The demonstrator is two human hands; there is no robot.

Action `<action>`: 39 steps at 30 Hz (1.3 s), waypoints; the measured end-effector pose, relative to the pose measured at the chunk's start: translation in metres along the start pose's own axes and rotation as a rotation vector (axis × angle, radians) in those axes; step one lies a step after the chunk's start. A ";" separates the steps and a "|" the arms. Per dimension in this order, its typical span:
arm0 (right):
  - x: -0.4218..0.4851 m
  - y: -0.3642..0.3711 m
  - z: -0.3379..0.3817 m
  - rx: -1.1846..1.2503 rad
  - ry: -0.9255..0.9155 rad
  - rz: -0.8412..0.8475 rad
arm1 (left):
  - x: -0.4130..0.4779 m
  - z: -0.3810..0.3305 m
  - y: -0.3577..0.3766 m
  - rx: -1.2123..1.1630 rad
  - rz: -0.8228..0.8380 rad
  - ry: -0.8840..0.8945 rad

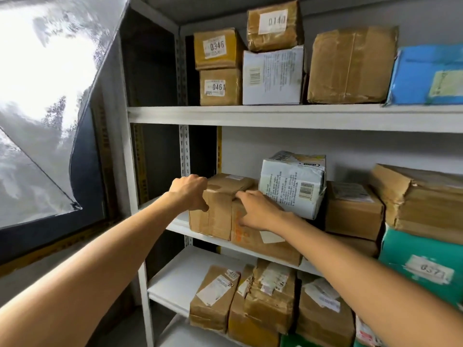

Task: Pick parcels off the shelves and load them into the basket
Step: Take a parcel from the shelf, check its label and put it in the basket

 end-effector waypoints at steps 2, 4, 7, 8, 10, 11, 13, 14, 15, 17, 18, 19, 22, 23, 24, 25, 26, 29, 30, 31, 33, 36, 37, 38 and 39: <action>0.011 0.002 0.003 -0.019 0.023 0.002 | 0.011 0.009 -0.002 -0.001 -0.007 0.025; 0.022 0.004 0.005 -0.026 0.055 0.010 | 0.021 0.016 0.000 -0.017 -0.004 0.043; 0.037 0.007 0.006 -0.023 0.106 0.001 | 0.041 0.027 0.004 -0.066 -0.027 0.045; 0.042 0.009 0.005 -0.018 0.123 -0.008 | 0.048 0.029 0.006 -0.090 -0.035 0.037; 0.052 0.014 0.002 0.011 0.168 -0.014 | 0.062 0.032 0.015 -0.153 -0.030 0.010; 0.057 0.017 0.001 0.042 0.195 -0.010 | 0.069 0.032 0.022 -0.190 -0.010 -0.007; 0.067 0.024 0.000 0.094 0.248 -0.016 | 0.083 0.033 0.037 -0.293 0.047 -0.067; 0.070 0.026 0.001 0.107 0.266 -0.027 | 0.089 0.035 0.043 -0.360 0.076 -0.106; 0.073 0.027 0.003 0.123 0.279 -0.042 | 0.096 0.038 0.048 -0.427 0.105 -0.143; 0.076 0.030 0.010 0.166 0.295 -0.079 | 0.103 0.044 0.057 -0.563 0.189 -0.210; 0.078 0.032 0.014 0.193 0.301 -0.099 | 0.104 0.048 0.060 -0.651 0.237 -0.241; 0.079 0.033 0.020 0.223 0.308 -0.119 | 0.103 0.052 0.063 -0.750 0.285 -0.276; 0.087 0.036 0.034 0.326 0.332 -0.211 | 0.093 0.073 0.070 -0.920 0.327 -0.358; 0.090 0.038 0.039 0.377 0.343 -0.250 | 0.087 0.080 0.070 -0.939 0.345 -0.368; 0.092 0.039 0.044 0.421 0.357 -0.286 | 0.082 0.086 0.071 -0.949 0.380 -0.370; 0.095 0.041 0.049 0.450 0.369 -0.314 | 0.074 0.091 0.072 -0.958 0.423 -0.374; 0.097 0.043 0.054 0.451 0.379 -0.326 | 0.066 0.096 0.073 -0.970 0.466 -0.378; 0.100 0.045 0.067 0.396 0.411 -0.259 | 0.041 0.108 0.079 -1.088 0.556 -0.405; 0.101 0.045 0.071 0.397 0.410 -0.201 | 0.034 0.110 0.081 -1.132 0.556 -0.403; 0.101 0.047 0.074 0.412 0.404 -0.142 | 0.028 0.110 0.084 -1.179 0.539 -0.404; 0.099 0.050 0.075 0.444 0.407 -0.084 | 0.018 0.104 0.089 -1.259 0.464 -0.402; 0.088 0.056 0.070 0.466 0.408 -0.112 | 0.007 0.097 0.092 -1.319 0.372 -0.428; 0.082 0.058 0.069 0.480 0.396 -0.126 | 0.004 0.097 0.095 -1.335 0.359 -0.434; 0.076 0.060 0.069 0.494 0.381 -0.137 | 0.000 0.098 0.098 -1.348 0.352 -0.442; 0.072 0.063 0.069 0.508 0.360 -0.151 | -0.003 0.099 0.102 -1.369 0.345 -0.450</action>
Point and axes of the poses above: each hand's wrist, its own x-axis towards the middle knuckle, its own y-axis out of the palm, z = x × y, the point moved 3 cm from there along x, towards the middle knuckle, and after that the axes turned 2 degrees about -y, right-handed, at the moved point
